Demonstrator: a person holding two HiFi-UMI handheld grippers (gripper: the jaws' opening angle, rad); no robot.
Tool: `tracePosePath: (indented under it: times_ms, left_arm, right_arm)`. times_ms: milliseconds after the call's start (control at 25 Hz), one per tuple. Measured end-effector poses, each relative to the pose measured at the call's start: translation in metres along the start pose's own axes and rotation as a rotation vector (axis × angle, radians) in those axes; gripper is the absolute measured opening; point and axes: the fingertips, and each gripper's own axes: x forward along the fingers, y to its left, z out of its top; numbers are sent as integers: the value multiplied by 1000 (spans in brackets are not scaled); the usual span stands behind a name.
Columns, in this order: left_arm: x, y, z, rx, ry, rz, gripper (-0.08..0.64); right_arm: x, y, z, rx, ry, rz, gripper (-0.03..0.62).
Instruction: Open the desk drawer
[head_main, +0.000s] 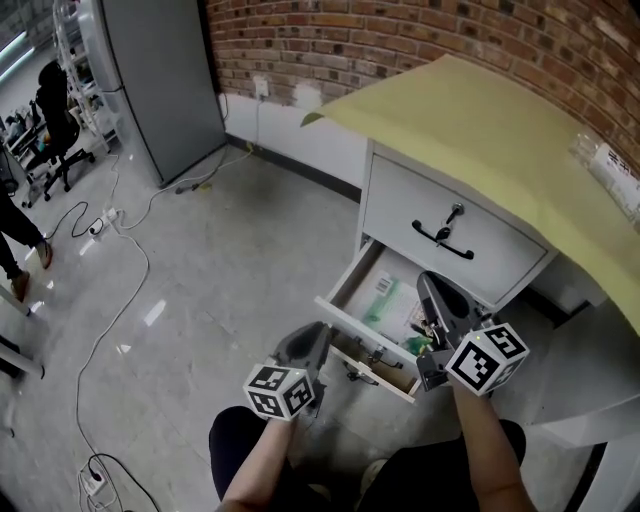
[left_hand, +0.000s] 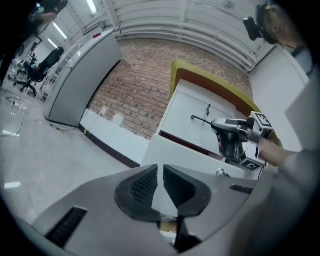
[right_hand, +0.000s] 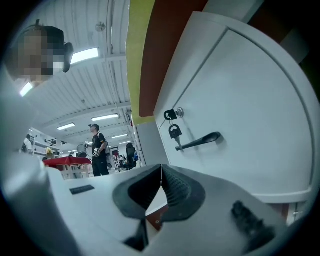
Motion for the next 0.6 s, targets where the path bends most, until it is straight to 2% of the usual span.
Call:
tracePosePath:
  times_ms: [120,280,440,600]
  left_arm:
    - [1,-3,28,73,-74,-21,31]
    - [-4,-17,51,139,-112,-50,26]
    - [-2,-32,62,132,-113,-84,26]
    - [3,-28,65,126,-115,-67,26]
  right_arm:
    - [2,3,3,9,-11,14,14]
    - [5,3,2,16,-14,17,14]
    - [5,1,2,12,-4,19,14]
    - [4,2,6,19,-17,21,14]
